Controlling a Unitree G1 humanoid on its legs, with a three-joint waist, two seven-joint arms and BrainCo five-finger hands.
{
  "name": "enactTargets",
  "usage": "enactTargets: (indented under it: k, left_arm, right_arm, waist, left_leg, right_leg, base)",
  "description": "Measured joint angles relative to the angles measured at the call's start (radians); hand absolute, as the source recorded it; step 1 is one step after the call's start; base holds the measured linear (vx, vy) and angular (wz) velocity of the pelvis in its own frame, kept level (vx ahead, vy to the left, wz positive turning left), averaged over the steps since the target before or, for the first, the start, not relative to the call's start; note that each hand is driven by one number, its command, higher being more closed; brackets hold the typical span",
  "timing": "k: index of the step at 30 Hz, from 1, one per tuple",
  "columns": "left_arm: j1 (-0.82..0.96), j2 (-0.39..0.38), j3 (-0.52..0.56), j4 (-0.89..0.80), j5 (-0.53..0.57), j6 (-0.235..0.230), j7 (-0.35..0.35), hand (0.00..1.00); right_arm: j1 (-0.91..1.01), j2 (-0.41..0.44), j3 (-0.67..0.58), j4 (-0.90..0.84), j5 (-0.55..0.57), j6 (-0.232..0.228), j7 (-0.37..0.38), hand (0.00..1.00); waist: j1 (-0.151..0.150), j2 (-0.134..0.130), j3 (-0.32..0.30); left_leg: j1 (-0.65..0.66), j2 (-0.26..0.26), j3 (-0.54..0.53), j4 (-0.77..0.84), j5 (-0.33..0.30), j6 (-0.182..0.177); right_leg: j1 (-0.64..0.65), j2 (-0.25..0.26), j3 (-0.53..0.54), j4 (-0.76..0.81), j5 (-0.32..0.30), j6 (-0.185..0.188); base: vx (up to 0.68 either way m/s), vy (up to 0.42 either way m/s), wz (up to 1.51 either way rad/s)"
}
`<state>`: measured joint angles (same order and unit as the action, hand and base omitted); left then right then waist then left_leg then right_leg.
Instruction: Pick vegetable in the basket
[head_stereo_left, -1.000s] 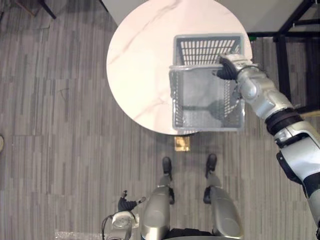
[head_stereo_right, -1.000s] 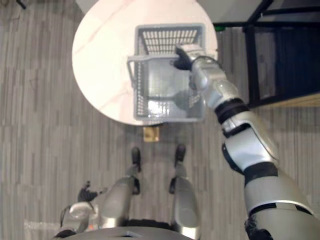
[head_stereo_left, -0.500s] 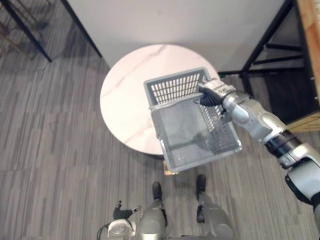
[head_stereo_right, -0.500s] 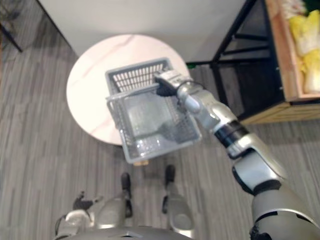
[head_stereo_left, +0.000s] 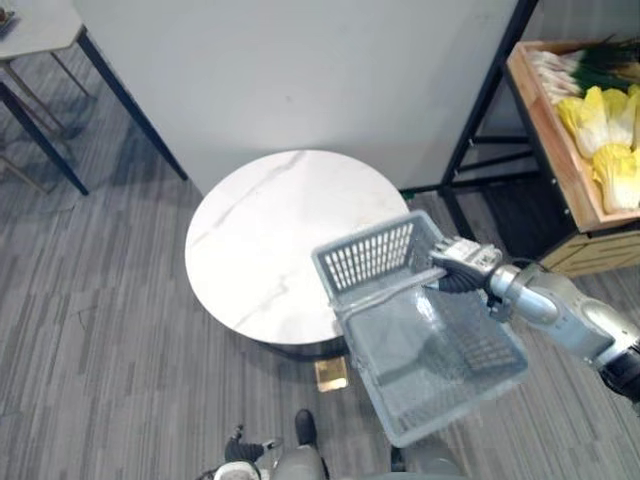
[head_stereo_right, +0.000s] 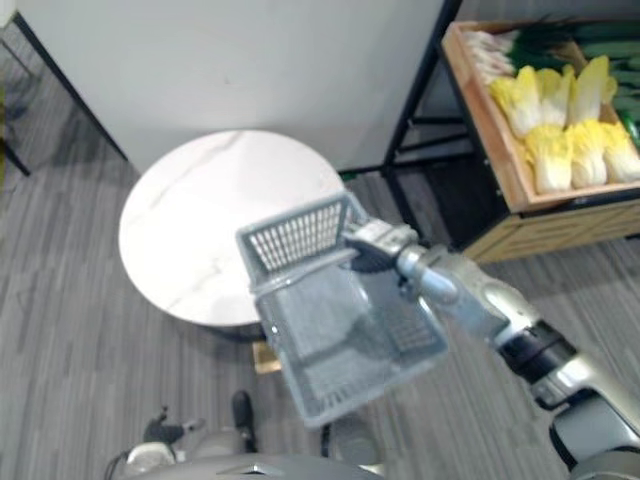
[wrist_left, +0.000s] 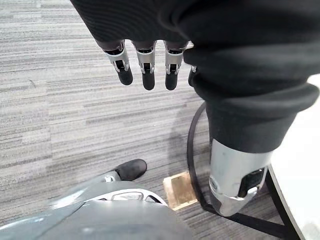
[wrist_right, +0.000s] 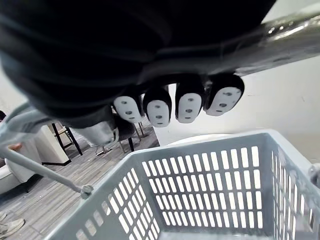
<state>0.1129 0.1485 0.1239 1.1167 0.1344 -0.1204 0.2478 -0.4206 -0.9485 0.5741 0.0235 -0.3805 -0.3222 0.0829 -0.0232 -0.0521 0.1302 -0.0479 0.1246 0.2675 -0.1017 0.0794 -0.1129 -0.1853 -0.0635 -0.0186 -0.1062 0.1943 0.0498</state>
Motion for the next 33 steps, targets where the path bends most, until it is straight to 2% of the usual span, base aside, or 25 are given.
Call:
enactTargets:
  k: [2, 7, 9, 12, 13, 15, 16, 17, 18, 19, 20, 21, 22, 23, 24, 25, 26, 27, 28, 29, 30, 31, 32, 33]
  left_arm:
    - [0.017, 0.0, -0.001, 0.004, 0.0, 0.001, -0.013, 0.0]
    - [0.062, -0.001, -0.01, 0.017, 0.023, 0.0, -0.029, 0.0]
    - [0.072, 0.001, -0.01, 0.017, 0.026, 0.001, -0.037, 0.0]
    - [0.094, 0.008, -0.027, 0.019, 0.025, 0.014, -0.069, 0.0]
    - [0.101, 0.017, -0.06, 0.019, 0.024, 0.016, -0.104, 0.0]
    - [0.105, 0.037, -0.091, 0.018, 0.024, 0.016, -0.123, 0.0]
    - [0.104, 0.046, -0.115, 0.016, 0.023, 0.016, -0.139, 0.0]
    - [0.098, 0.047, -0.141, 0.017, 0.02, 0.015, -0.152, 0.0]
    - [0.086, 0.042, -0.166, 0.022, 0.014, 0.014, -0.171, 0.0]
    - [0.08, 0.041, -0.168, 0.028, 0.013, 0.014, -0.177, 0.0]
    - [0.067, 0.038, -0.178, 0.039, 0.007, 0.015, -0.184, 0.0]
    - [0.064, 0.042, -0.196, 0.037, 0.007, 0.015, -0.185, 0.0]
    - [0.066, 0.054, -0.202, 0.036, 0.007, 0.016, -0.187, 0.0]
    - [0.067, 0.062, -0.203, 0.036, 0.008, 0.02, -0.179, 0.0]
    - [0.06, 0.064, -0.2, 0.036, 0.01, 0.022, -0.176, 0.0]
    - [0.046, 0.067, -0.195, 0.037, 0.01, 0.023, -0.174, 0.0]
    - [0.025, 0.073, -0.193, 0.042, 0.01, 0.024, -0.175, 0.0]
    - [0.007, 0.053, -0.175, 0.065, 0.01, 0.025, -0.175, 0.0]
    - [0.008, 0.044, -0.17, 0.071, 0.01, 0.024, -0.175, 0.0]
    - [-0.004, 0.046, -0.157, 0.074, 0.02, 0.024, -0.175, 0.0]
    - [-0.007, 0.053, -0.156, 0.076, 0.028, 0.026, -0.175, 0.0]
    - [-0.016, 0.048, -0.156, 0.076, 0.037, 0.037, -0.173, 0.0]
    - [-0.014, 0.028, -0.156, 0.076, 0.044, 0.037, -0.173, 0.0]
    - [-0.018, 0.019, -0.154, 0.073, 0.048, 0.036, -0.171, 0.0]
  right_arm:
    - [0.063, -0.018, -0.04, -0.019, 0.007, -0.017, 0.001, 1.0]
    - [0.237, -0.02, -0.117, -0.018, -0.004, -0.023, -0.008, 1.0]
    - [0.308, -0.018, -0.17, -0.027, -0.012, -0.03, -0.01, 1.0]
    - [0.405, -0.016, -0.283, -0.083, -0.012, -0.032, -0.013, 1.0]
    - [0.451, -0.014, -0.365, -0.121, -0.013, -0.033, -0.024, 1.0]
    - [0.47, -0.012, -0.41, -0.145, -0.016, -0.03, -0.044, 1.0]
    - [0.481, -0.011, -0.437, -0.16, -0.033, -0.024, -0.056, 1.0]
    - [0.488, -0.011, -0.45, -0.166, -0.062, -0.014, -0.062, 1.0]
    - [0.485, 0.015, -0.437, -0.159, -0.099, -0.004, -0.065, 1.0]
    - [0.476, 0.028, -0.419, -0.151, -0.118, -0.004, -0.068, 1.0]
    - [0.446, 0.027, -0.373, -0.123, -0.132, -0.008, -0.07, 1.0]
    - [0.425, 0.036, -0.348, -0.083, -0.132, -0.012, -0.072, 1.0]
    - [0.41, 0.048, -0.336, -0.06, -0.132, -0.012, -0.074, 1.0]
    - [0.36, 0.075, -0.306, -0.012, -0.133, -0.01, -0.077, 1.0]
    - [0.313, 0.084, -0.282, 0.014, -0.133, -0.009, -0.078, 1.0]
    - [0.271, 0.085, -0.271, 0.027, -0.133, -0.009, -0.078, 1.0]
    - [0.238, 0.082, -0.272, 0.036, -0.133, -0.007, -0.078, 1.0]
    - [0.2, 0.088, -0.271, 0.053, -0.139, -0.002, -0.078, 1.0]
    - [0.194, 0.089, -0.272, 0.051, -0.146, -0.002, -0.079, 1.0]
    - [0.189, 0.089, -0.274, 0.053, -0.151, -0.003, -0.089, 1.0]
    - [0.189, 0.093, -0.273, 0.06, -0.153, -0.004, -0.09, 1.0]
    - [0.189, 0.098, -0.267, 0.082, -0.165, 0.003, -0.089, 1.0]
    - [0.189, 0.09, -0.253, 0.093, -0.17, 0.011, -0.089, 1.0]
    - [0.189, 0.096, -0.251, 0.102, -0.179, 0.015, -0.089, 1.0]
  waist:
    - [-0.003, 0.0, -0.018]
    - [-0.006, -0.004, -0.051]
    - [-0.007, -0.009, -0.052]
    - [-0.042, -0.016, -0.048]
    - [-0.07, -0.03, -0.046]
    - [-0.089, -0.034, -0.047]
    - [-0.107, -0.036, -0.05]
    - [-0.121, -0.004, -0.05]
    - [-0.122, 0.046, -0.055]
    - [-0.114, 0.064, -0.053]
    - [-0.109, 0.073, -0.045]
    - [-0.104, 0.052, -0.048]
    - [-0.097, 0.047, -0.051]
    - [-0.08, 0.021, -0.064]
    - [-0.067, 0.012, -0.069]
    - [-0.051, 0.001, -0.069]
    - [-0.058, -0.001, -0.059]
    - [-0.033, 0.027, -0.073]
    - [-0.019, 0.036, -0.081]
    - [-0.034, 0.023, -0.078]
    - [-0.035, 0.015, -0.078]
    - [-0.032, 0.035, -0.066]
    - [-0.033, 0.048, -0.067]
    - [-0.031, 0.074, -0.07]
  left_leg:
    - [0.002, -0.001, 0.0, 0.005, -0.001, 0.001]
    - [0.055, -0.002, 0.007, 0.008, -0.021, 0.006]
    - [0.062, 0.001, 0.023, 0.062, -0.054, 0.005]
    - [0.103, -0.012, 0.056, 0.079, -0.07, 0.006]
    - [0.105, -0.029, 0.105, 0.106, -0.093, 0.014]
    - [0.091, -0.044, 0.148, 0.125, -0.106, 0.023]
    - [0.074, -0.056, 0.186, 0.128, -0.112, 0.034]
    - [0.054, -0.037, 0.22, 0.107, -0.112, 0.058]
    - [0.029, 0.021, 0.299, 0.109, -0.101, 0.093]
    - [0.029, 0.056, 0.338, 0.113, -0.097, 0.092]
    - [0.043, 0.095, 0.413, 0.115, -0.087, 0.083]
    - [0.076, 0.101, 0.478, 0.121, -0.086, 0.086]
    - [0.094, 0.103, 0.514, 0.125, -0.087, 0.087]
    - [0.119, 0.115, 0.589, 0.148, -0.097, 0.097]
    - [0.123, 0.144, 0.642, 0.187, -0.112, 0.096]
    - [0.121, 0.174, 0.68, 0.236, -0.136, 0.08]
    - [0.117, 0.188, 0.695, 0.272, -0.148, 0.064]
    - [0.091, 0.201, 0.676, 0.222, -0.132, 0.058]
    - [0.091, 0.212, 0.699, 0.21, -0.107, 0.04]
    - [0.094, 0.211, 0.735, 0.219, -0.09, 0.033]
    - [0.098, 0.207, 0.746, 0.221, -0.082, 0.028]
    - [0.111, 0.227, 0.765, 0.219, -0.047, 0.024]
    - [0.11, 0.248, 0.768, 0.206, -0.028, 0.018]
    - [0.122, 0.28, 0.783, 0.212, -0.004, 0.02]
  right_leg:
    - [0.004, -0.001, 0.0, 0.0, 0.0, 0.0]
    - [0.054, -0.001, 0.007, 0.0, -0.012, 0.007]
    - [0.063, -0.004, 0.027, 0.022, -0.023, 0.009]
    - [0.037, -0.006, 0.068, 0.125, -0.078, 0.023]
    - [0.006, -0.012, 0.125, 0.167, -0.087, 0.038]
    - [-0.024, -0.019, 0.174, 0.166, -0.08, 0.063]
    - [-0.046, -0.021, 0.212, 0.154, -0.095, 0.093]
    - [-0.066, -0.01, 0.218, 0.118, -0.175, 0.183]
    - [-0.106, 0.023, 0.1, 0.152, -0.167, 0.058]
    - [-0.133, 0.039, 0.033, 0.218, -0.156, -0.007]
    - [-0.15, 0.028, -0.127, 0.384, -0.191, -0.088]
    - [-0.115, -0.043, -0.241, 0.504, -0.221, -0.127]
    - [-0.087, -0.078, -0.278, 0.533, -0.229, -0.134]
    - [-0.035, -0.148, -0.326, 0.564, -0.234, -0.14]
    - [-0.019, -0.181, -0.345, 0.566, -0.242, -0.135]
    - [-0.022, -0.196, -0.358, 0.562, -0.233, -0.127]
    - [-0.036, -0.169, -0.37, 0.547, -0.23, -0.128]
    - [-0.015, -0.08, -0.298, 0.379, -0.203, -0.102]
    - [-0.003, -0.062, -0.284, 0.323, -0.208, -0.073]
    - [-0.011, -0.113, -0.32, 0.406, -0.325, -0.046]
    - [0.004, -0.137, -0.347, 0.393, -0.337, 0.011]
    - [0.017, -0.096, -0.354, 0.356, -0.311, 0.011]
    - [0.021, -0.059, -0.349, 0.328, -0.295, -0.004]
    - [0.032, -0.025, -0.336, 0.303, -0.285, -0.019]
  base:
    - [0.01, 0.008, 0.02]
    - [0.01, 0.014, -0.04]
    - [0.02, 0.041, -0.23]
    - [0.0, 0.082, -0.43]
    - [-0.02, 0.144, -0.78]
    - [-0.03, 0.109, -0.81]
    - [-0.1, 0.106, -1.02]
    - [-0.17, 0.097, -1.47]
    - [-0.16, 0.087, -1.56]
    - [-0.11, 0.082, -1.81]
    - [-0.05, 0.092, -1.79]
    - [-0.06, 0.073, -1.69]
    - [-0.04, -0.009, -1.73]
    - [-0.02, -0.08, -1.72]
    - [-0.04, -0.201, -1.9]
    - [-0.07, -0.281, -1.5]
    - [-0.15, -0.338, -1.68]
    - [-0.19, -0.27, -1.54]
    - [-0.17, -0.26, -1.43]
    - [-0.08, -0.164, -0.75]
    - [-0.05, -0.277, -0.68]
    - [-0.04, -0.235, -0.55]
    - [-0.04, -0.34, -0.63]
    - [-0.02, -0.252, -0.45]
